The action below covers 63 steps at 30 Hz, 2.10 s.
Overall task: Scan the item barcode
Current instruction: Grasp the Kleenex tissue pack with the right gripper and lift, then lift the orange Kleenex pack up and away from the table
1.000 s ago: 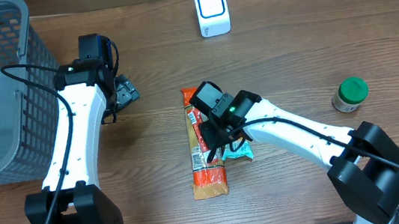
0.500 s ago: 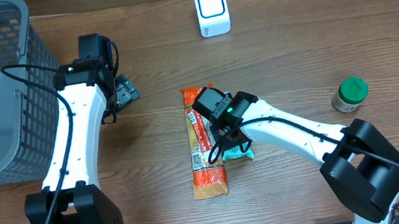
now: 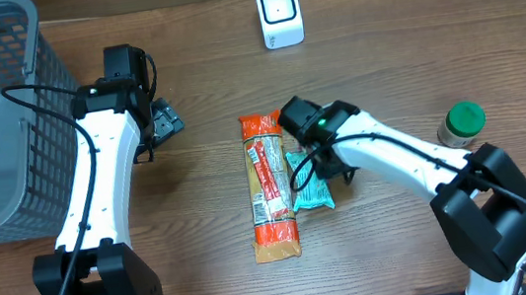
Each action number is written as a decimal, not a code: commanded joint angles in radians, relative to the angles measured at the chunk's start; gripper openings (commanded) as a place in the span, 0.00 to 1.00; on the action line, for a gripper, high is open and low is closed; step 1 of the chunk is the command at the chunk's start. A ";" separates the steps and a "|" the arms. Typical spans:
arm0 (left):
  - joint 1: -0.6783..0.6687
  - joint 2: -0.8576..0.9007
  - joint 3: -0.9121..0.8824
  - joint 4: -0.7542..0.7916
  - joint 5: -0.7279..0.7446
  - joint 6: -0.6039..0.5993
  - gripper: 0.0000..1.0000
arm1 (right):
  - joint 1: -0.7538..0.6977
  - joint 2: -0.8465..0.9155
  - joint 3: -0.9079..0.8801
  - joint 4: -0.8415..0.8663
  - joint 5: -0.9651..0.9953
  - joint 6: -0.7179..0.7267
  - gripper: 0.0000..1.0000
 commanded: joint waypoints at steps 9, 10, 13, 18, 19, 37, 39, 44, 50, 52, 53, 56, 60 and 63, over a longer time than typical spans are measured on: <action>-0.005 -0.019 0.015 0.001 -0.014 0.012 1.00 | -0.018 0.005 -0.007 0.072 -0.211 0.120 0.13; -0.005 -0.019 0.015 0.001 -0.014 0.011 1.00 | -0.018 0.005 -0.009 0.073 -0.211 0.154 0.10; -0.005 -0.019 0.015 0.001 -0.014 0.012 1.00 | -0.018 0.005 -0.021 0.100 -0.204 0.221 0.07; -0.005 -0.019 0.015 0.001 -0.014 0.011 1.00 | -0.018 0.005 -0.068 0.219 -0.191 0.222 0.07; -0.005 -0.019 0.015 0.000 -0.014 0.012 1.00 | -0.018 0.005 -0.080 0.240 -0.174 0.222 0.07; -0.005 -0.019 0.015 0.001 -0.014 0.011 1.00 | -0.122 0.005 -0.087 0.364 -0.031 0.222 0.06; -0.005 -0.019 0.015 0.000 -0.014 0.011 1.00 | -0.137 0.005 -0.087 0.375 -0.031 0.221 0.06; -0.005 -0.019 0.015 0.001 -0.014 0.012 1.00 | -0.165 0.005 -0.087 0.405 -0.031 0.221 0.07; -0.005 -0.019 0.015 0.001 -0.014 0.012 1.00 | -0.228 0.005 -0.086 0.487 -0.062 0.221 0.26; -0.005 -0.019 0.015 0.000 -0.014 0.012 1.00 | -0.251 0.004 -0.083 0.486 -0.140 0.220 0.27; -0.005 -0.019 0.015 0.001 -0.014 0.011 1.00 | -0.260 0.002 -0.078 0.473 -0.188 0.220 0.27; -0.005 -0.019 0.015 0.001 -0.014 0.011 1.00 | -0.274 0.001 -0.075 0.419 -0.347 0.217 0.26; -0.005 -0.019 0.015 0.001 -0.014 0.011 1.00 | -0.272 0.001 -0.076 0.331 -0.365 0.218 0.13; -0.005 -0.019 0.015 0.001 -0.014 0.012 1.00 | -0.272 0.003 -0.082 0.323 -0.365 0.224 0.04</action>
